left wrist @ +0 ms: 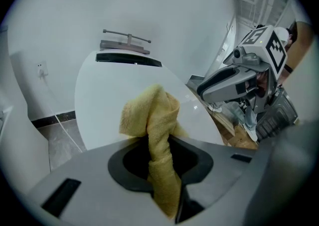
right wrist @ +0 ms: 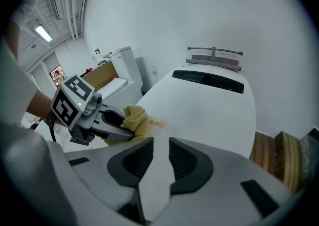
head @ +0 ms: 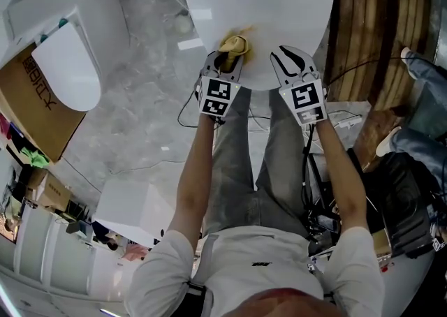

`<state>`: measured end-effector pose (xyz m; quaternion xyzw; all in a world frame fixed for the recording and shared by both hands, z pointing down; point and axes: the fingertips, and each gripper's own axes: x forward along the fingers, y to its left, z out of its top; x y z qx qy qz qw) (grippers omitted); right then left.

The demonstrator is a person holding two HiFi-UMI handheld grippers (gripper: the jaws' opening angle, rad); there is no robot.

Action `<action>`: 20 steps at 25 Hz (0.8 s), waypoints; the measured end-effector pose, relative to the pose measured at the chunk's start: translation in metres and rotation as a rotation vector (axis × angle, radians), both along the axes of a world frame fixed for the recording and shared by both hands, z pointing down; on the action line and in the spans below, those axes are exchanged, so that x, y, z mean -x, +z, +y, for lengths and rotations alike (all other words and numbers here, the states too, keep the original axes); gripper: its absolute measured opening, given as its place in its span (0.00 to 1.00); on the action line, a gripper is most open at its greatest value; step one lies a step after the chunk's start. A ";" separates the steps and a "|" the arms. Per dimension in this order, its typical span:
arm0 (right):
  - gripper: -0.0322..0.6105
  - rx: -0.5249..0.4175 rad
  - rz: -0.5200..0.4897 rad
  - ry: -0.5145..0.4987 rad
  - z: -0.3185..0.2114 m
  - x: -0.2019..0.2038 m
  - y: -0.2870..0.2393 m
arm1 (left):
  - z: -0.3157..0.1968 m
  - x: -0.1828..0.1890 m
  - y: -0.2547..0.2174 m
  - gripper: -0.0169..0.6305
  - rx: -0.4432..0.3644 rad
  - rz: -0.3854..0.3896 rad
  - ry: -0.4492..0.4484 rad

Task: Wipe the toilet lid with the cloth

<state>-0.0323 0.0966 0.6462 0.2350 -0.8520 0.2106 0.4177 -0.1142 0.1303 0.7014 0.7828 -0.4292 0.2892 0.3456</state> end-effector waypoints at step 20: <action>0.22 0.019 0.040 -0.043 0.013 -0.001 -0.001 | 0.027 0.038 0.006 0.19 0.031 -0.023 -0.142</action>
